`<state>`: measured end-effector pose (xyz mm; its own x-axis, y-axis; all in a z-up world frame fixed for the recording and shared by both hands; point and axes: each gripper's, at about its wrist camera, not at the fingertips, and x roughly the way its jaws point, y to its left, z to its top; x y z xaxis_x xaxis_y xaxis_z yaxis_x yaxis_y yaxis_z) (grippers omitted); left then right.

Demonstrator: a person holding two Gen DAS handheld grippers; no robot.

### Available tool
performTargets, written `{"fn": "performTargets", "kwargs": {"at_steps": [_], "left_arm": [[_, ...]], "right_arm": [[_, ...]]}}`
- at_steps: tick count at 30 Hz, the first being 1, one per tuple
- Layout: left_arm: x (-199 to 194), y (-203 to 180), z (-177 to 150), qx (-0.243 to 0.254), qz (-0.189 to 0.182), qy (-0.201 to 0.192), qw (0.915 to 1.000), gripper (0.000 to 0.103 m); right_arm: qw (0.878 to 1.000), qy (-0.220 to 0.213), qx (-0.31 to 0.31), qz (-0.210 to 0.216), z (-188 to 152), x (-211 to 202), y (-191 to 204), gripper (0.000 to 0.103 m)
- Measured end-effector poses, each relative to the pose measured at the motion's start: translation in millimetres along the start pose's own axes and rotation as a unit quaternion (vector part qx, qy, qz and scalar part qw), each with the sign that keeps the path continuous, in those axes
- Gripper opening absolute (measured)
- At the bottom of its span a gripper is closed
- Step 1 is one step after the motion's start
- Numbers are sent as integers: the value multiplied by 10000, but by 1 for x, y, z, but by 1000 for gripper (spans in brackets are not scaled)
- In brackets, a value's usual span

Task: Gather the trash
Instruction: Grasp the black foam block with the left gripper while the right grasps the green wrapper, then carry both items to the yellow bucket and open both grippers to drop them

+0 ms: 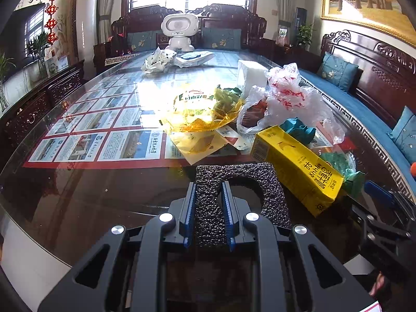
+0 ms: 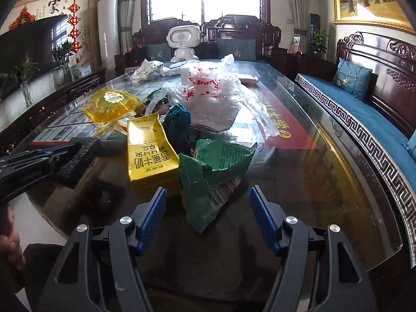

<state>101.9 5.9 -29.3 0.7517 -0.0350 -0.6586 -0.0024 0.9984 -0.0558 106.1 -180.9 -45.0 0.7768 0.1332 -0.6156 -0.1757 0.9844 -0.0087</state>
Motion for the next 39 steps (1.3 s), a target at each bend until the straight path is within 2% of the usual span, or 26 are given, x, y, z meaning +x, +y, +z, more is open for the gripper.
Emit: {"fn": "performTargets", "kwargs": {"at_steps": [2,3,4,5,8,10,15,20,24,29,32,37,39], "left_arm": [[-1,0,0,-10,-65,-1,10000,21],[-3,1,-1,-24,-113,-2,9999,21],[-4,0,-1,1,-139,-8,9999,21],[-5,0,-2,13,-166,-21,9999,21],[-9,0,-4,36,-278,-48,9996,21],[-13,-1,-6,84,-301,-85,9995,21],[-32,-5,-14,112,-523,-174,9984,21],[-66,-15,-32,371,-842,-247,9954,21],[-93,-21,-59,537,-1050,-191,9928,21],[-114,-30,-108,741,-1319,261,9882,22],[-119,-36,-142,820,-1459,668,9836,22],[-102,-44,-194,943,-1563,1443,9725,22],[-93,-48,-205,970,-1594,1642,9686,22]], "right_arm": [[10000,76,23,19,3,6,-1,56],[10000,82,49,-13,3,7,-1,51],[10000,74,54,13,2,8,-2,43],[9999,90,69,85,2,9,-3,23],[9999,16,136,96,0,8,-10,21],[9993,-118,245,254,-4,2,-15,21],[9972,-467,358,460,-10,-32,-20,21],[9938,-818,176,734,-25,-92,-14,21],[9919,-833,-19,962,-47,-133,-5,21],[9912,-429,-98,1248,-86,-160,7,21],[9924,-127,-60,1226,-116,-166,9,21],[9918,401,220,1192,-157,-164,2,21],[9918,537,270,1128,-170,-162,2,21]]}}
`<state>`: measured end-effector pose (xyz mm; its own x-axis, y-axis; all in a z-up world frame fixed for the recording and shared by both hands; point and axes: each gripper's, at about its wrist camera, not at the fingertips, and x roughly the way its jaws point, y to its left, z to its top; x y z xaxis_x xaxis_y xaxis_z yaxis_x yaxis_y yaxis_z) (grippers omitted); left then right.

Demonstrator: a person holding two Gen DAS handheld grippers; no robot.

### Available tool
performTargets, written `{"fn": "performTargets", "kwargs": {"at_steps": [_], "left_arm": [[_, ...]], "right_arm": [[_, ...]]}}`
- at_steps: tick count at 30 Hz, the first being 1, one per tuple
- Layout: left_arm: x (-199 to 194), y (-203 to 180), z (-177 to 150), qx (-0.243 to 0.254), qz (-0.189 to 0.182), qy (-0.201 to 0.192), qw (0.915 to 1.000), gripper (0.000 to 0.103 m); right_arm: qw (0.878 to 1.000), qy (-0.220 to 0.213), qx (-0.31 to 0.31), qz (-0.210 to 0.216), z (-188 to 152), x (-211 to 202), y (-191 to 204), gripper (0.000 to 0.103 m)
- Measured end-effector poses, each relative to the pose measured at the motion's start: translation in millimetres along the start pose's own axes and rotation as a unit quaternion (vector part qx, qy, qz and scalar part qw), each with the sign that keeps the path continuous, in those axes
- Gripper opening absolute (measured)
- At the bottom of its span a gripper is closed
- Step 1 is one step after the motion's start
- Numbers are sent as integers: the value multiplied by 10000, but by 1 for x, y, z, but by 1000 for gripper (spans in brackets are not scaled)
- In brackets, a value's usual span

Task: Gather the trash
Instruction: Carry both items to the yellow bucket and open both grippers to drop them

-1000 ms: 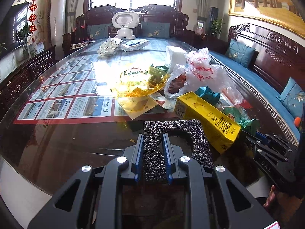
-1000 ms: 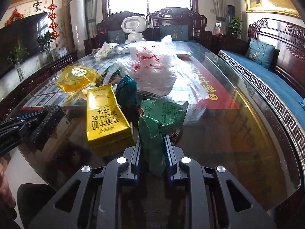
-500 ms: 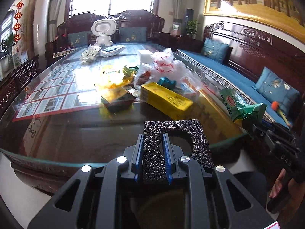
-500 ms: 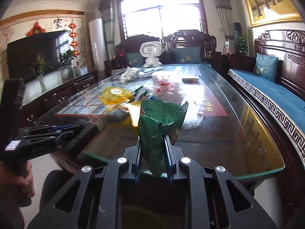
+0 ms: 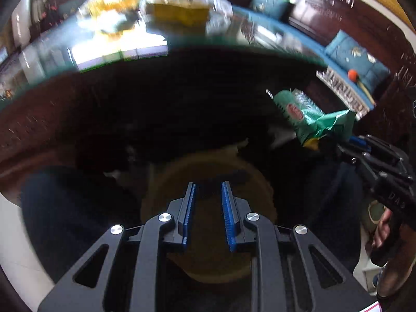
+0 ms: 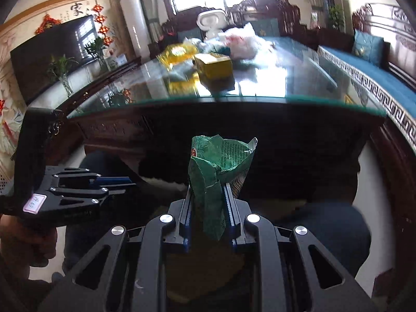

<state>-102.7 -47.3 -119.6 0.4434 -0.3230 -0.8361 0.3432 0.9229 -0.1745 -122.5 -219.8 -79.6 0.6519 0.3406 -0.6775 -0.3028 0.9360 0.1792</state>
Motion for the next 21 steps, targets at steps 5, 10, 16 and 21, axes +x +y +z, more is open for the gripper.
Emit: {"fn": "performTargets", "kwargs": {"at_steps": [5,10,16,21], "left_arm": [[23,0,-17,-28,10,359,9994,25],[15,5,-21,129,458,256,9985,69],[-3,18,-7,16,775,-69,9970,73],[-11,28,2,-85,855,-153,9962,75]], "right_arm": [[9997,249,55,0,-17,13,0,21],[9987,511,-11,84,-24,29,3,21],[9966,758,-227,214,-23,37,13,42],[9968,628,-443,212,-19,29,22,52]]}}
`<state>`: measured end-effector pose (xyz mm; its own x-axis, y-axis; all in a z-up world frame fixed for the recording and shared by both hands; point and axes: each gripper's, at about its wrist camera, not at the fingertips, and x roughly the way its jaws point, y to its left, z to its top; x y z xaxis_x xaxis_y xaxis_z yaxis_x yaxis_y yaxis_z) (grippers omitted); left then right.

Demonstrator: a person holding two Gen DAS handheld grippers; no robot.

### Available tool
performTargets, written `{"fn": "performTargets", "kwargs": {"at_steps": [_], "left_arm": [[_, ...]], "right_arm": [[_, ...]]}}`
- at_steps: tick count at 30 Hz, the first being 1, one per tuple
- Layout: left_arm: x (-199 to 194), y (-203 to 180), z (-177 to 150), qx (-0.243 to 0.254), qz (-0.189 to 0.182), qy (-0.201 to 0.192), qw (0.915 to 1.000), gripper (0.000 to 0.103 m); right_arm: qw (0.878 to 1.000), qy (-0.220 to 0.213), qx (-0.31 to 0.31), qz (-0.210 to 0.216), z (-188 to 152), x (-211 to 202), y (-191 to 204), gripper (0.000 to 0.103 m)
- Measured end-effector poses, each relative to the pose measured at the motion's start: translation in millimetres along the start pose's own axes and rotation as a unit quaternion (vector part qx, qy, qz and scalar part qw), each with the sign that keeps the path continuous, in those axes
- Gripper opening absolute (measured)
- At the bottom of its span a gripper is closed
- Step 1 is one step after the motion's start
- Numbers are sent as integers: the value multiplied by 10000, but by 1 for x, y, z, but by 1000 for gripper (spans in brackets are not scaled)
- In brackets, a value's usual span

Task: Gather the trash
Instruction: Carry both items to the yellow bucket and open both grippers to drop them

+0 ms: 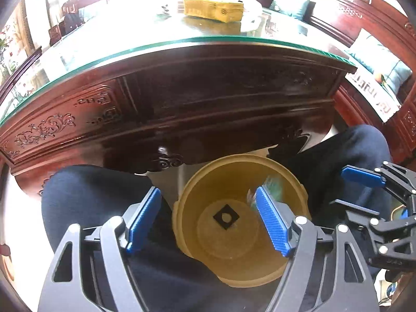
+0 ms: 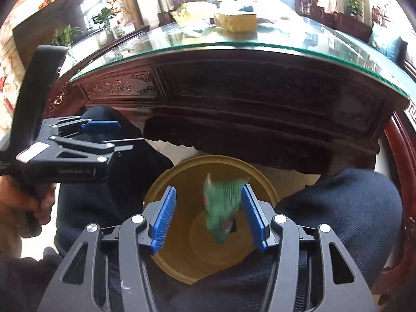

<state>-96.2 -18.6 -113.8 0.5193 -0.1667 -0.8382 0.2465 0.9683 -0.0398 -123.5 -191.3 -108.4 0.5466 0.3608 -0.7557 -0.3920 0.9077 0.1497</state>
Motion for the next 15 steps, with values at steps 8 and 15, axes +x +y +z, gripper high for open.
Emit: {"fn": "performTargets", "kwargs": {"at_steps": [8,15], "left_arm": [[-15,7,32,-225,79,-649,9976,80],[-43,29,92,-466,602,-1739,9818,99]], "right_arm": [[9965,-831,-74,-2,31,-24,0,52],[9833,-1793,-250,-186,91,-34,-5,75]]}}
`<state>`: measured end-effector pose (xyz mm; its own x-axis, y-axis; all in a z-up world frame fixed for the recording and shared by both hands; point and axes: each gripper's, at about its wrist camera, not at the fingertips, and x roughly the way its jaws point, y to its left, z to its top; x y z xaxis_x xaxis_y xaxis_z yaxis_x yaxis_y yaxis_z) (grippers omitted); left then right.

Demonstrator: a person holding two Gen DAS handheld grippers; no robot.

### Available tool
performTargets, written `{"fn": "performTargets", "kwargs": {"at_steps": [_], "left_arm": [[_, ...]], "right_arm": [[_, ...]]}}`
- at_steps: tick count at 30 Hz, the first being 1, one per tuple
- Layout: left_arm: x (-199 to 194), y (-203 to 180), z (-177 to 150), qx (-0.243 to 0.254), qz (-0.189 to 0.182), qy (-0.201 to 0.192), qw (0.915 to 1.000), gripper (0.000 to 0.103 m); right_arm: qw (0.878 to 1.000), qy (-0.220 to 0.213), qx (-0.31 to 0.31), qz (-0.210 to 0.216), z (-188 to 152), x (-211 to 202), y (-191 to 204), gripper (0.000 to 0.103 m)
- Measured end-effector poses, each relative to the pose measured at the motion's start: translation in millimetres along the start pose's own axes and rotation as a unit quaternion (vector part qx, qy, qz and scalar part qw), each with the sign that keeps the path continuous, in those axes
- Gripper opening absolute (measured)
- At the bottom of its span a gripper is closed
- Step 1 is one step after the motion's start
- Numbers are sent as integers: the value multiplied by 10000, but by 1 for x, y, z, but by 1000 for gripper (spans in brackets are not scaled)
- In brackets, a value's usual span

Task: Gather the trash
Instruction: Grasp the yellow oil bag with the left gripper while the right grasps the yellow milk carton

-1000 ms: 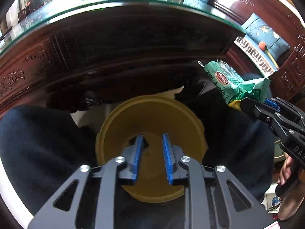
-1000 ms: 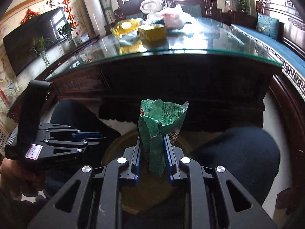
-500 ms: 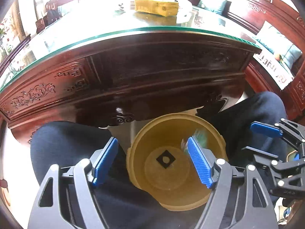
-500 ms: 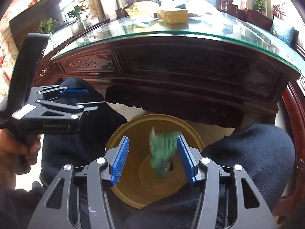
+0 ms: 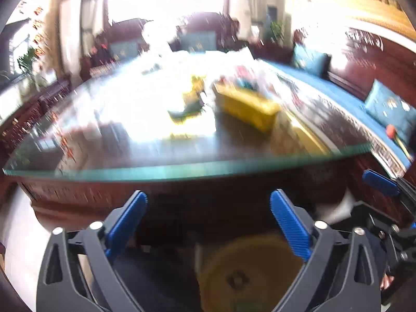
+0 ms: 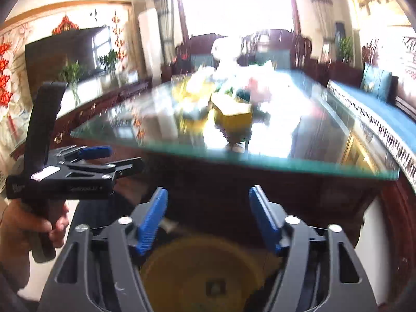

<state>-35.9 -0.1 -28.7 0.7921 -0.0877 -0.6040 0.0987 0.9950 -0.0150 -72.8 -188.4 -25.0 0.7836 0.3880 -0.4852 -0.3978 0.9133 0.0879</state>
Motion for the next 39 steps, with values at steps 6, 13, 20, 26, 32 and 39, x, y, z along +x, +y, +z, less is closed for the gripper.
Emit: {"fn": "performTargets", "kwargs": {"at_steps": [6,13,20,26,32,39], "left_arm": [[31,15,52,-102,477,-360,9982,99],[79,38,75,-327,540,-187,9978,99],[109,47,85,-431,475,-63,9979,99],[130,55,98,-322,365,111,9988,99],[152,66,119,-196,492,362,9979,99],[175,79,149,-96,168,552,9983,99]], "right_arm": [[9987,-386,-192,-271,45,43,-14,87],[9996,-88,47,-261,72,106,-50,87],[9984,516,-136,-201,83,157,-54,90],[9931,1093,-383,-199,88,186,-47,87],[9939,1034,-314,204,85,182,-49,54],[9943,960,-77,463,82,171,-55,54]]}}
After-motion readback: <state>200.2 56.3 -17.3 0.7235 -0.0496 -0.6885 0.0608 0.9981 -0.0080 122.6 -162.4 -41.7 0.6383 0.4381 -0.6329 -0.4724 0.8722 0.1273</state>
